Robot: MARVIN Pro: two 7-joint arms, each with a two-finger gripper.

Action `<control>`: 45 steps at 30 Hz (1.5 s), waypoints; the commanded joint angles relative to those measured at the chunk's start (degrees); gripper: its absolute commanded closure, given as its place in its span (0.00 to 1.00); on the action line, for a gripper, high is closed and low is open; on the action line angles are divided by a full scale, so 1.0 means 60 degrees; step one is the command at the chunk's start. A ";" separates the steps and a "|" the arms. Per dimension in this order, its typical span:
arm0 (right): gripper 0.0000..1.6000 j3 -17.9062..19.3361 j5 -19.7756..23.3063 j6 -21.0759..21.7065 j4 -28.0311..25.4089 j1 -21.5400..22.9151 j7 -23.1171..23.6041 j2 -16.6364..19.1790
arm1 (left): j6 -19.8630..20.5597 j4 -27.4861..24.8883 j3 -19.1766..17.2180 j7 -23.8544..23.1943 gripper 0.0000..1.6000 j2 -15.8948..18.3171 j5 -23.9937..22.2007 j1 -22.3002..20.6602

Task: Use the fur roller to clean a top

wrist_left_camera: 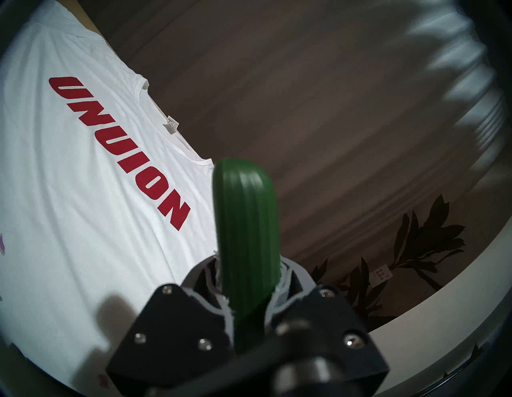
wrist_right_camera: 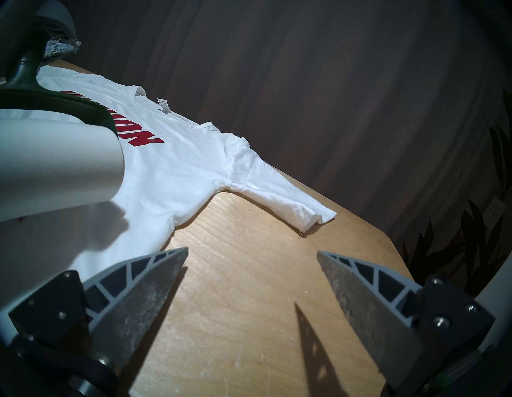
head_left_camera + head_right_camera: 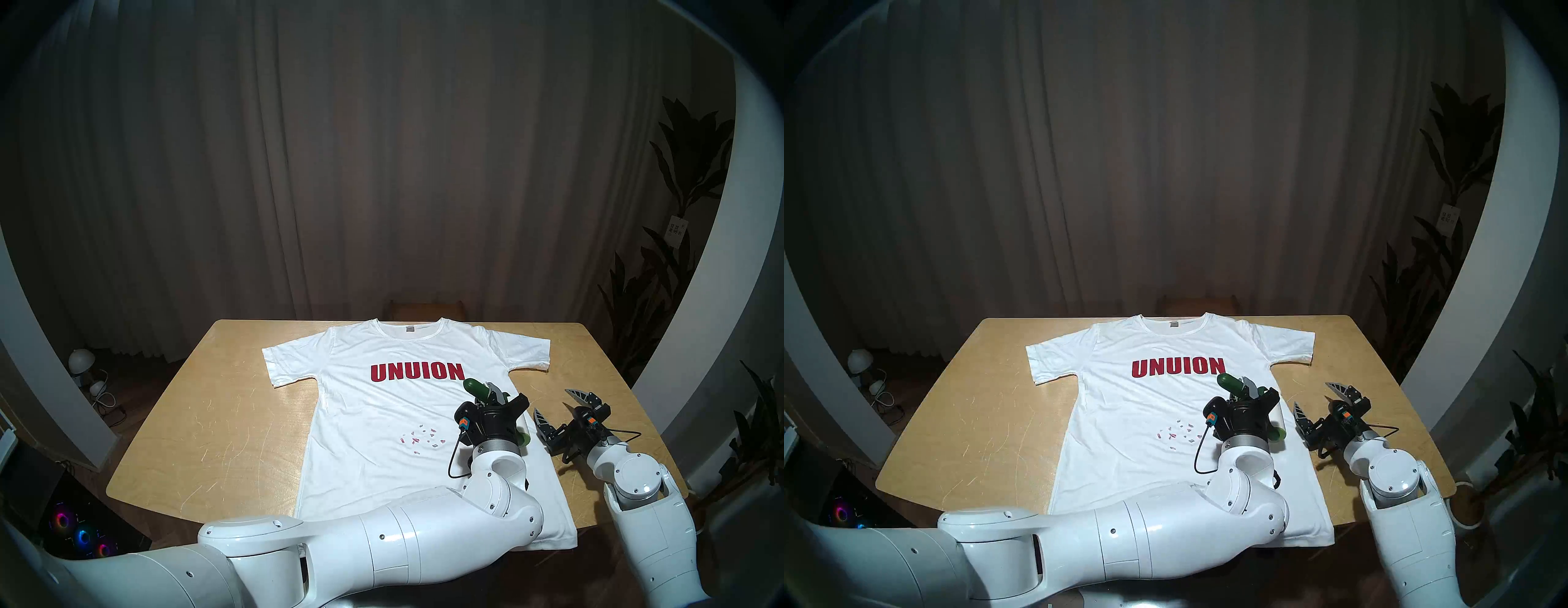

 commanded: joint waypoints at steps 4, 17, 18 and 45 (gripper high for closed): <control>0.00 0.0009 0.0049 0.0324 -0.0235 -0.0135 -0.0013 -0.0144 | -0.0401 0.0437 0.0699 -0.0626 1.00 -0.0152 0.0495 -0.0351; 0.00 -0.0118 0.0016 0.0602 -0.0203 -0.0072 -0.0003 -0.0160 | -0.0401 0.0362 0.0521 -0.1136 1.00 0.0100 0.0048 -0.0158; 0.00 -0.0120 0.0024 0.0654 -0.0213 -0.0073 -0.0020 -0.0176 | -0.0401 0.0376 0.0587 -0.1143 1.00 0.0113 0.0000 -0.0178; 0.00 -0.0186 -0.0016 0.0674 0.0438 0.0060 -0.0001 -0.0100 | -0.0401 0.0565 0.0136 -0.1738 1.00 0.0543 -0.0007 0.0116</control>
